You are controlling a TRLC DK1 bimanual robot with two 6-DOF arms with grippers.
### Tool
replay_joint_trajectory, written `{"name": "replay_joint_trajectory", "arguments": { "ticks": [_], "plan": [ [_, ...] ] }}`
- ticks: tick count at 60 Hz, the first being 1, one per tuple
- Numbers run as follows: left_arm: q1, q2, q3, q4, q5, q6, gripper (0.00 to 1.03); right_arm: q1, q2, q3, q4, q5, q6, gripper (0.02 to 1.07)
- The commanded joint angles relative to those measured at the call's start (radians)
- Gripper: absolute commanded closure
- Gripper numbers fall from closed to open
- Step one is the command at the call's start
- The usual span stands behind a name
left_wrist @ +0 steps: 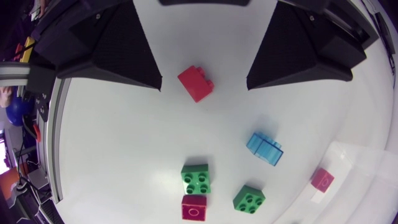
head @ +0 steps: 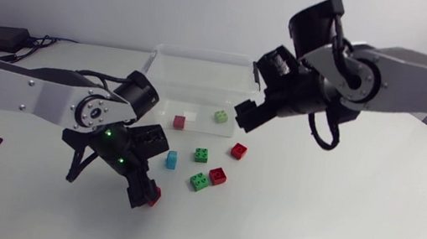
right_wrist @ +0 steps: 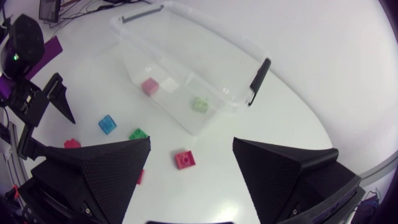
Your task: Place the duplo bricks in the container
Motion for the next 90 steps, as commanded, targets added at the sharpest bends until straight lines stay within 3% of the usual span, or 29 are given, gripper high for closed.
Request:
{"name": "replay_joint_trajectory", "arguments": {
  "ticks": [1, 16, 21, 25, 29, 40, 61, 74, 76, 83, 87, 90],
  "plan": [
    [-0.020, 0.052, -0.032, -0.014, -0.015, -0.027, 0.08, 0.003, -0.015, -0.090, 0.028, 0.006, 0.011, 0.11],
    [-0.058, 0.162, -0.026, -0.014, -0.033, -0.055, 0.19, -0.028, 0.056, -0.209, 0.154, -0.026, -0.057, 0.11],
    [-0.058, 0.197, -0.017, -0.004, -0.049, -0.060, 0.30, -0.042, 0.100, -0.208, 0.187, -0.033, -0.072, 0.11],
    [-0.055, 0.225, -0.011, 0.005, -0.058, -0.063, 0.46, -0.058, 0.145, -0.196, 0.207, -0.041, -0.087, 0.11],
    [-0.047, 0.247, -0.008, 0.020, -0.061, -0.069, 0.77, -0.075, 0.194, -0.182, 0.227, -0.072, -0.098, 0.11],
    [-0.049, 0.234, -0.029, 0.034, -0.064, -0.070, 0.83, -0.092, 0.286, -0.165, 0.281, -0.087, -0.116, 0.11],
    [-0.038, -0.028, -0.014, -0.060, -0.067, -0.050, 0.83, -0.097, 0.383, -0.117, 0.322, -0.112, -0.121, 0.11],
    [0.002, -0.085, 0.026, -0.115, -0.086, -0.049, 0.81, -0.111, 0.423, -0.091, 0.330, -0.113, -0.140, 0.11],
    [0.014, -0.080, 0.028, -0.147, -0.086, -0.041, 0.76, -0.115, 0.430, -0.087, 0.330, -0.113, -0.144, 0.12],
    [0.042, -0.057, -0.003, -0.204, -0.086, -0.021, 0.41, -0.123, 0.459, -0.076, 0.330, -0.118, -0.156, 0.22],
    [0.071, -0.042, -0.014, -0.236, -0.086, -0.021, 0.34, -0.120, 0.466, -0.079, 0.330, -0.127, -0.164, 0.36],
    [0.086, -0.026, -0.027, -0.256, -0.086, -0.021, 0.30, -0.112, 0.466, -0.085, 0.336, -0.127, -0.167, 0.55]
  ]
}}
